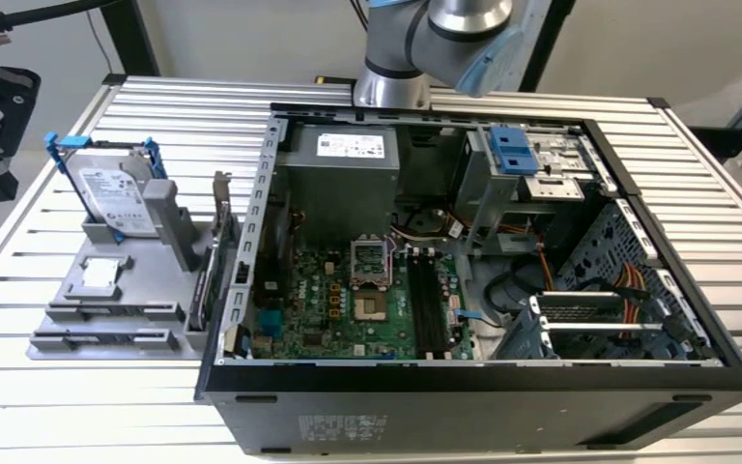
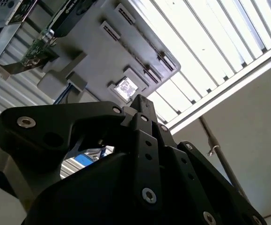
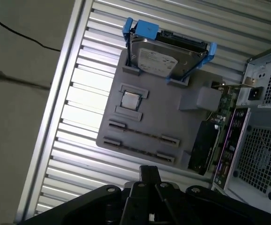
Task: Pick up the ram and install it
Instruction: 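Pick up the ram and move it above insertion slot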
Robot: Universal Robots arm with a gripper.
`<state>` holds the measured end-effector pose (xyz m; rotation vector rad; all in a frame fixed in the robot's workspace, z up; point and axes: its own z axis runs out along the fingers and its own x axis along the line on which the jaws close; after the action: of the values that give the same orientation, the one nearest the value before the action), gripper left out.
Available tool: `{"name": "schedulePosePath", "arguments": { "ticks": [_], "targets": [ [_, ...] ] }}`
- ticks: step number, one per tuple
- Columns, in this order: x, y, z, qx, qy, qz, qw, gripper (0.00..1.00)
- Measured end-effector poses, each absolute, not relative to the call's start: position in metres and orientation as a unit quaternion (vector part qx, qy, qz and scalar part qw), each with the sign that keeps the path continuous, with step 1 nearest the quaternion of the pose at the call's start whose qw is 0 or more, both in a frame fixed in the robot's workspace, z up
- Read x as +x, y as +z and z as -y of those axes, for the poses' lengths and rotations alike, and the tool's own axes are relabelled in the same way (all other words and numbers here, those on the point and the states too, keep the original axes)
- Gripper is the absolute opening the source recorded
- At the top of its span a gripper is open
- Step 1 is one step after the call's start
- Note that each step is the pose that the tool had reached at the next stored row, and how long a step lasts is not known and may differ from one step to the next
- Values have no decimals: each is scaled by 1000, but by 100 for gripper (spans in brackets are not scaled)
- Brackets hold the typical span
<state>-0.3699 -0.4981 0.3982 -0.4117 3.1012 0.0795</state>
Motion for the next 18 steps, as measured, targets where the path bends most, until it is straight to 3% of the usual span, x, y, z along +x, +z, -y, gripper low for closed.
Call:
{"name": "schedulePosePath", "arguments": {
  "ticks": [18],
  "targets": [
    [-370, 399, 498, -185, 26, -982, 5, 0]
  ]
}}
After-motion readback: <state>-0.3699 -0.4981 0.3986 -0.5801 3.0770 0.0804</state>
